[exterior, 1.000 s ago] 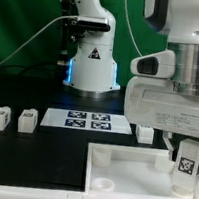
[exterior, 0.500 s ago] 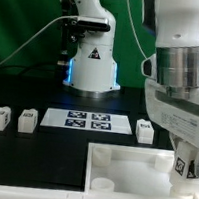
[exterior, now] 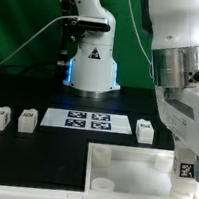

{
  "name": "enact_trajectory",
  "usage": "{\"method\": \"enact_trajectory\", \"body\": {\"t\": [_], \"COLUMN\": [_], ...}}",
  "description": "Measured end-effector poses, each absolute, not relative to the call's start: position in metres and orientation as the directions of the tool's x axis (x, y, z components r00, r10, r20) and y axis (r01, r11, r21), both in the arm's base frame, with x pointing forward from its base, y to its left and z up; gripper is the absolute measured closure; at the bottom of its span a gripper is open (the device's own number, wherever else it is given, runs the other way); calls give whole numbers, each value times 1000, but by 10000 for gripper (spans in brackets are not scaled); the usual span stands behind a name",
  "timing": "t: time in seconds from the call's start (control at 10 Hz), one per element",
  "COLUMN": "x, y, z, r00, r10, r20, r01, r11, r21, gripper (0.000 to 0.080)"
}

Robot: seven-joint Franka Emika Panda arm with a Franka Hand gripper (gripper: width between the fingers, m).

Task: Assemble one leg

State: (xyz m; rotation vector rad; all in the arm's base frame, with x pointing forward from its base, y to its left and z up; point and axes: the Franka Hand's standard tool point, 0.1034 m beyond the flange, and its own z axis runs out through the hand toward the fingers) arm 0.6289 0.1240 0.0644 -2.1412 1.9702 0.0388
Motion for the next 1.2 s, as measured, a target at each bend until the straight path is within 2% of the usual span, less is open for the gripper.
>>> {"method": "enact_trajectory", "body": {"t": [0.1,0.4,0.7,0.9,1.0,1.1,1.2], "x": [627,626,625,632,634,634,634], "y": [124,128,126,127,121,119,120], "z": [64,66,64,71,73,72,72], "r00": [233,635,823,961,987,984,982], "r10": [-961,-771,-568,-265,-131,-154,-167], "r20": [-151,-38,10,74,92,89,87], "r01": [-965,-764,-559,-258,-124,-146,-159], "r11": [-209,-621,-812,-961,-989,-985,-983], "r21": [-161,-173,-165,-98,-86,-90,-92], "gripper": [180,151,150,150,150,150,279]}}
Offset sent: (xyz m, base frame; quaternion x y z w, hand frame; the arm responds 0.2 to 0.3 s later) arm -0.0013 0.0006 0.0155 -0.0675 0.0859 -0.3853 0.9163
